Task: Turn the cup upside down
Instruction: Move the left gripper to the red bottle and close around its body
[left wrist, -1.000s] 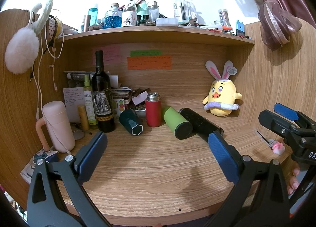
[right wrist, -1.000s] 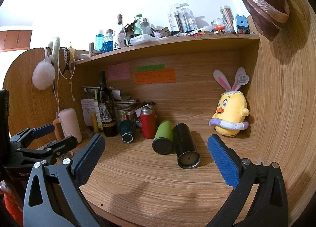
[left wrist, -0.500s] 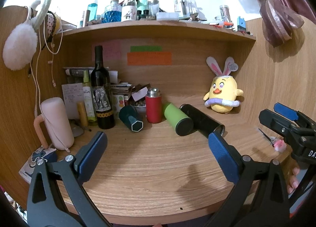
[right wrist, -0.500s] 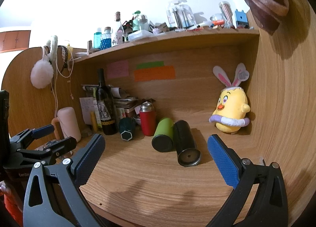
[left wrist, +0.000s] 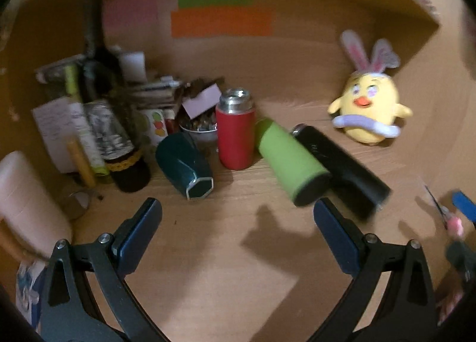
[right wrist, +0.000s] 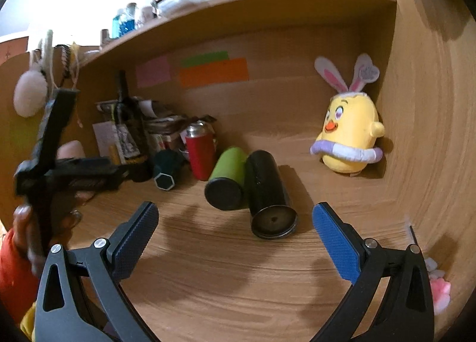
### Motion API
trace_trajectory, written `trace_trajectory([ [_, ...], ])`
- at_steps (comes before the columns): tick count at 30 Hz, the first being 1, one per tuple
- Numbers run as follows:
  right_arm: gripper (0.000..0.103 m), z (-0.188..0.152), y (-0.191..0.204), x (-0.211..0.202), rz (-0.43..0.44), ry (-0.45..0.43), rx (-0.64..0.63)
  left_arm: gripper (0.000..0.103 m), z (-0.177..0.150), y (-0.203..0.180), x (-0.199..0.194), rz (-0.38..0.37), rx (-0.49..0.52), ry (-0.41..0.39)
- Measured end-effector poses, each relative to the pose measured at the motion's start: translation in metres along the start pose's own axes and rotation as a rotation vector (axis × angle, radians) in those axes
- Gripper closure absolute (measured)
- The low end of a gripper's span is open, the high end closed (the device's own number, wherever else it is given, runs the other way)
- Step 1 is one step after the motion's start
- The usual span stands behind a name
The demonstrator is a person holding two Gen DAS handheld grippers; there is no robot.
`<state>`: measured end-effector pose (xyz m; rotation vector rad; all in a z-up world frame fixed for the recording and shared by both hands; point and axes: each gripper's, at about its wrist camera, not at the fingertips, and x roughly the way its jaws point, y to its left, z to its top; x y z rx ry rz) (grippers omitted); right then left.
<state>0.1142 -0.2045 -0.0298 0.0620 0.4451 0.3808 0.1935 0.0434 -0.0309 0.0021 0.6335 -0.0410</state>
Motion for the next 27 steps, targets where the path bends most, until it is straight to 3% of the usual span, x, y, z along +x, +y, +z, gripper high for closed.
trace_trajectory([
  [5, 0.000, 0.002, -0.011, 0.025, 0.009, 0.034, 0.016, 0.001, 0.036, 0.007, 0.062, 0.031, 0.001, 0.064],
  [8, 0.000, 0.001, -0.015, 0.038, 0.014, 0.059, 0.023, 0.012, 0.052, 0.005, 0.091, 0.030, -0.005, 0.093],
  [11, 0.000, 0.000, -0.020, 0.049, 0.022, 0.082, 0.033, 0.016, 0.064, 0.002, 0.115, 0.029, -0.005, 0.121],
  [16, 0.000, -0.002, -0.028, 0.060, 0.029, 0.105, 0.058, 0.018, 0.078, -0.006, 0.138, 0.054, 0.014, 0.114],
  [23, 0.000, -0.004, -0.035, 0.064, 0.031, 0.123, 0.086, 0.042, 0.087, 0.004, 0.156, 0.039, -0.031, 0.146],
  [27, 0.000, -0.004, -0.034, 0.062, 0.024, 0.124, 0.085, 0.042, 0.089, 0.007, 0.158, 0.027, -0.041, 0.159],
])
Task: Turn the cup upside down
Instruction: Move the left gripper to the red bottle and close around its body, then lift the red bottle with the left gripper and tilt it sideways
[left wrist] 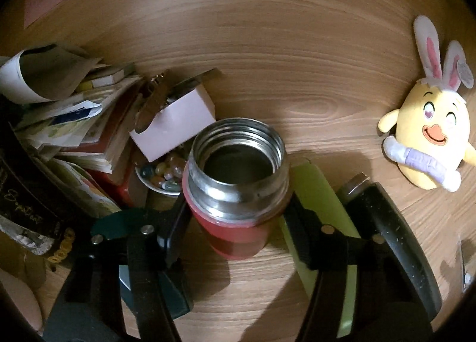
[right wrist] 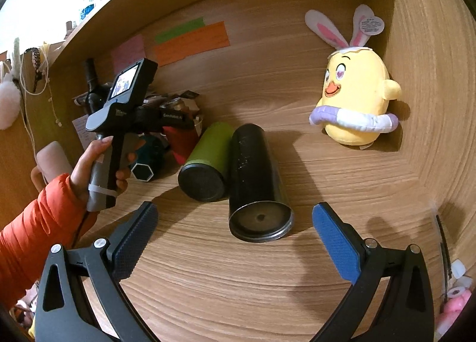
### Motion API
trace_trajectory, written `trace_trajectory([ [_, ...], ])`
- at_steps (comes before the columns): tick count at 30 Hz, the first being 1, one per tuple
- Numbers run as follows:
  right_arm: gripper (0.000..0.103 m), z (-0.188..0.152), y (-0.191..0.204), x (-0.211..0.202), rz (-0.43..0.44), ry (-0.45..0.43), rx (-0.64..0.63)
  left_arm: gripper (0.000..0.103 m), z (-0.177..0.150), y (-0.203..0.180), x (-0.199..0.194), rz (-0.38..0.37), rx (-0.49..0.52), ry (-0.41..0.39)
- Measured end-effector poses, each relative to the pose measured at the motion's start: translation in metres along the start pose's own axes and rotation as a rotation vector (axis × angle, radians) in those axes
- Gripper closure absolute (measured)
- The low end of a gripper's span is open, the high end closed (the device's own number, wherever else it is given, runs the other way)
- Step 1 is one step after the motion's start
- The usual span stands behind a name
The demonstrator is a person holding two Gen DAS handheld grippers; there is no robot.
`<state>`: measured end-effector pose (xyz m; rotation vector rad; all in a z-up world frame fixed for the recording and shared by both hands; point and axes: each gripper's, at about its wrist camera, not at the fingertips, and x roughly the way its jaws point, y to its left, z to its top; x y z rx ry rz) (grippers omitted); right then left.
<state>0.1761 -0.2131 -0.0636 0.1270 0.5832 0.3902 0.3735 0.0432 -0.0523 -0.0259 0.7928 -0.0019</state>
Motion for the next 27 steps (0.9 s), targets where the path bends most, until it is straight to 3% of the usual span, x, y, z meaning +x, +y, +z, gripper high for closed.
trace_trajectory([
  [8, 0.000, -0.002, 0.006, -0.008, -0.005, -0.003, -0.020, 0.042, -0.015, -0.009, -0.020, -0.013, 0.040, -0.001],
  [12, 0.000, -0.004, 0.011, -0.010, 0.001, 0.000, -0.032, 0.042, -0.031, -0.013, -0.048, -0.019, 0.090, -0.029],
  [22, 0.000, -0.021, 0.030, -0.020, 0.054, 0.018, -0.061, 0.042, -0.081, -0.013, -0.125, -0.134, 0.114, 0.034],
  [27, 0.000, -0.033, 0.037, -0.029, 0.091, 0.025, -0.064, 0.042, -0.107, -0.030, -0.150, -0.152, 0.134, 0.026],
])
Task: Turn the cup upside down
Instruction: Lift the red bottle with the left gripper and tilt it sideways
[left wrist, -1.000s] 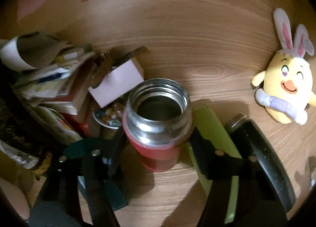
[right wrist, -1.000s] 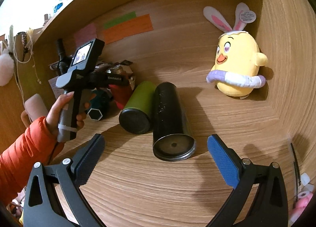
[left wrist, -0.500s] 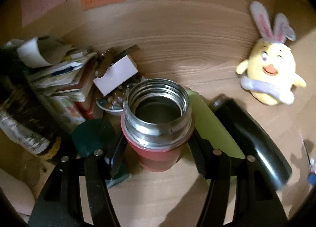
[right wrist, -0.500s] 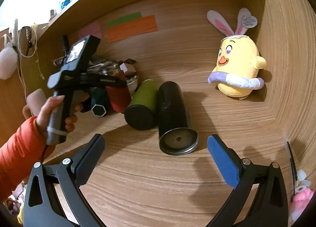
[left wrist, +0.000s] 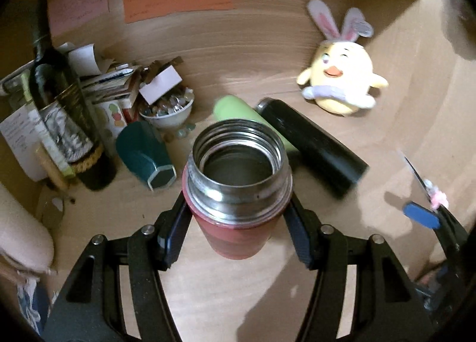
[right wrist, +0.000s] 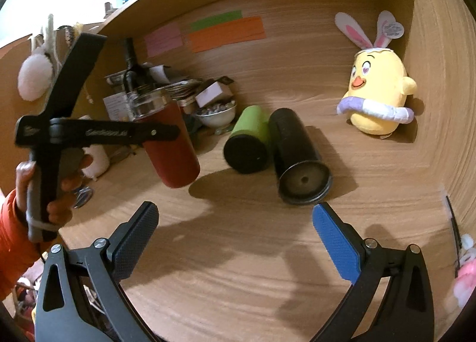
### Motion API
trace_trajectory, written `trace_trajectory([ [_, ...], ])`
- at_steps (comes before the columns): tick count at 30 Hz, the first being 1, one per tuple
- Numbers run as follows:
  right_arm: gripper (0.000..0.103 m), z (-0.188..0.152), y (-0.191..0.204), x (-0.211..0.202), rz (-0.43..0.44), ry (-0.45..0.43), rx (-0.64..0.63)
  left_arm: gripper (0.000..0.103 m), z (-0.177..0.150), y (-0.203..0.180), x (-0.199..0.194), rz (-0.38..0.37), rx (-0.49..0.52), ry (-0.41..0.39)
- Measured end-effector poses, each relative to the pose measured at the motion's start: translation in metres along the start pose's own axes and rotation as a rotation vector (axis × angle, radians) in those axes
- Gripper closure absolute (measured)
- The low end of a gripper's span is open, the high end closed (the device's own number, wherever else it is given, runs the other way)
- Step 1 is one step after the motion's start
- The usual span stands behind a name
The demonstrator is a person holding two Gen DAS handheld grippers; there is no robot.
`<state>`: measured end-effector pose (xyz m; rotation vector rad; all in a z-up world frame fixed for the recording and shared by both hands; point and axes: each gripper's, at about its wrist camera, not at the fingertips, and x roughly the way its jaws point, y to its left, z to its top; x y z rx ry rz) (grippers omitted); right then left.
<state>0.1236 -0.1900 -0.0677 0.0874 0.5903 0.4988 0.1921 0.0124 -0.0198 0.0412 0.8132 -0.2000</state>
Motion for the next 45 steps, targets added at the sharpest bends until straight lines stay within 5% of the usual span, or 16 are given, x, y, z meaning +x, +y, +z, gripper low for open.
trace_trajectory([
  [18, 0.002, -0.038, 0.040, 0.009, 0.121, 0.066, -0.123, 0.042, -0.059, -0.045, -0.037, -0.210, 0.037, 0.060],
  [32, 0.038, -0.041, 0.041, 0.042, 0.201, 0.114, -0.114, 0.042, -0.062, -0.044, -0.036, -0.310, 0.009, 0.052],
  [45, 0.040, -0.044, 0.051, 0.036, 0.178, 0.091, -0.145, 0.040, -0.061, -0.028, -0.034, -0.337, -0.052, 0.002],
])
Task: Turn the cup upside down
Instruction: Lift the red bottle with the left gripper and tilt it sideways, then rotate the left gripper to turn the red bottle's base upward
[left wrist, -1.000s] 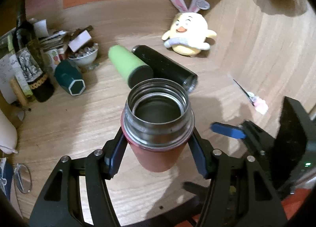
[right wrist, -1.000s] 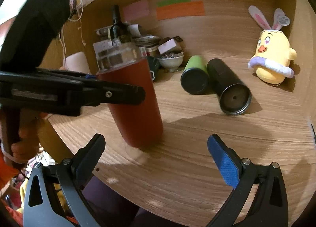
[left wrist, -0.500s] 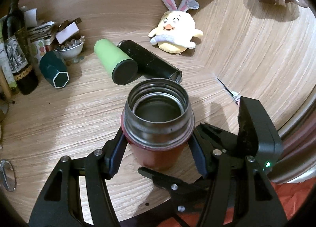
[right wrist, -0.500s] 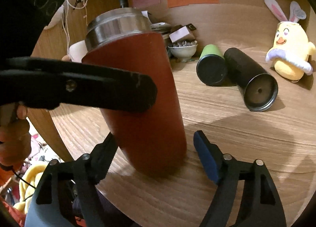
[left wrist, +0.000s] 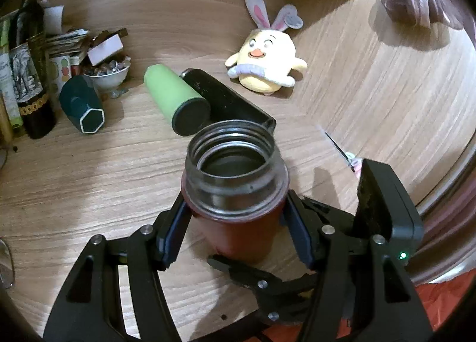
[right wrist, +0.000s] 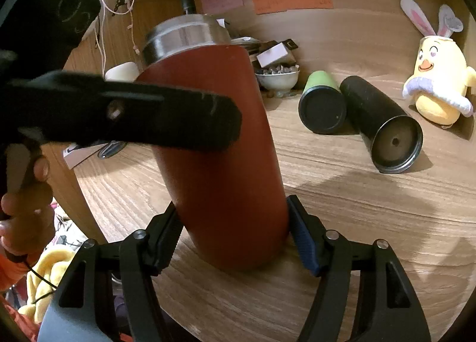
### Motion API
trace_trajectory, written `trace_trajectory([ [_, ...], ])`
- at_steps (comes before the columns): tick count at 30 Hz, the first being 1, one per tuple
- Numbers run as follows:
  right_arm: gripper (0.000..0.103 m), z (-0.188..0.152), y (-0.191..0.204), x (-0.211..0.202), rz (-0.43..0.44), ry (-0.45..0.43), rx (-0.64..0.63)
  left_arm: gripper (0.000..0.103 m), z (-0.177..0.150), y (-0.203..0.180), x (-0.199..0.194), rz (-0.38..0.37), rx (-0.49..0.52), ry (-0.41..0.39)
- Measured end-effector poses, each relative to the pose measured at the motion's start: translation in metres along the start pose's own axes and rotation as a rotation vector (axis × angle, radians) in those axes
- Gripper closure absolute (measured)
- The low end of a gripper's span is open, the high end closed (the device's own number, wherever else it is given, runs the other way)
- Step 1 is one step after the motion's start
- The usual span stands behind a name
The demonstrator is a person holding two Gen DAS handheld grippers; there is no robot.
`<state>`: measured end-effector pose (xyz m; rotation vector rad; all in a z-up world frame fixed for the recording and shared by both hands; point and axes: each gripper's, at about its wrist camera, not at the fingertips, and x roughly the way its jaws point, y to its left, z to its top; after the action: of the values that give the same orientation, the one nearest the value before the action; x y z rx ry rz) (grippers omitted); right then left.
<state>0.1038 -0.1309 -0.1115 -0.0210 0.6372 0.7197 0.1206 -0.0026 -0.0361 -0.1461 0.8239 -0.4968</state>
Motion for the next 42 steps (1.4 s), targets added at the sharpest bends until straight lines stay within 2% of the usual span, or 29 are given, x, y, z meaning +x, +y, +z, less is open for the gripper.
trace_trajectory([
  [11, 0.042, -0.002, -0.002, -0.001, 0.018, 0.004, -0.006, 0.038, 0.003, 0.013, 0.002, -0.025, -0.051, -0.026],
  [21, 0.042, -0.003, 0.006, -0.004, 0.005, -0.002, -0.025, 0.032, 0.003, 0.022, 0.001, 0.028, -0.065, -0.060],
  [24, 0.043, -0.003, 0.007, -0.005, 0.003, -0.004, -0.027, 0.029, 0.002, 0.028, 0.006, 0.050, -0.076, -0.054],
  [36, 0.044, -0.002, 0.006, -0.004, 0.007, -0.003, -0.019, 0.024, -0.002, 0.049, 0.019, -0.009, -0.168, -0.032],
  [40, 0.045, -0.003, 0.008, -0.003, 0.005, 0.001, -0.023, 0.023, -0.004, 0.050, 0.023, 0.050, -0.152, -0.026],
  [42, 0.045, -0.003, 0.007, -0.002, 0.001, 0.001, -0.020, 0.022, -0.005, 0.048, 0.025, 0.044, -0.140, -0.020],
])
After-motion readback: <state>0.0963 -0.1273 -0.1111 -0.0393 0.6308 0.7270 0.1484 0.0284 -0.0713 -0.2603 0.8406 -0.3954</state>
